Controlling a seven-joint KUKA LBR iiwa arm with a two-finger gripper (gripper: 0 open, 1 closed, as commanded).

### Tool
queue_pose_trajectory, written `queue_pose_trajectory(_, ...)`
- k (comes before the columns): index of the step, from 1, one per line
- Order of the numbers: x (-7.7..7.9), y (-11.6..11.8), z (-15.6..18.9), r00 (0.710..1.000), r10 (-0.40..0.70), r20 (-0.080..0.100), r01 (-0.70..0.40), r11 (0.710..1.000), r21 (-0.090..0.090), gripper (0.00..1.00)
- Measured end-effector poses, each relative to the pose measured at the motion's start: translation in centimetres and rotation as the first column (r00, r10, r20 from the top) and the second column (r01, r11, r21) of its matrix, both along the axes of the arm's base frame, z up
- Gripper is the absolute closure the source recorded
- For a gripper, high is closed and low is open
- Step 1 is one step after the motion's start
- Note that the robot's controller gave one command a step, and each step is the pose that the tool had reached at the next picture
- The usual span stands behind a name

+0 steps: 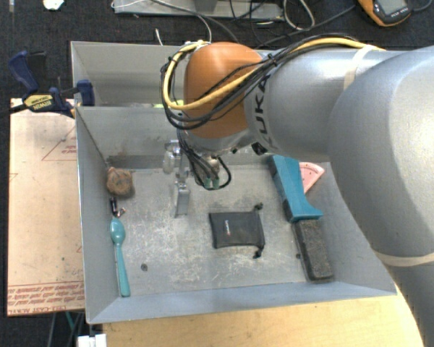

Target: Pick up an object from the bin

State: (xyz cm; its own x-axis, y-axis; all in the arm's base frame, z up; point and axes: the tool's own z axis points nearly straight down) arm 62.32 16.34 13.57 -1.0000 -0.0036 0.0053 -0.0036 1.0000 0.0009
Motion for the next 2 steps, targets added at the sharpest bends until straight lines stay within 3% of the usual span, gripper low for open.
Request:
queue_pose_trajectory(1,0.1,-0.1,0.5,1.000,-0.003,0.007,0.003,1.000,0.001,0.00)
queue_pose_trajectory(2,-1.3,-2.8,1.5,0.999,-0.045,0.003,0.045,0.999,0.002,0.00)
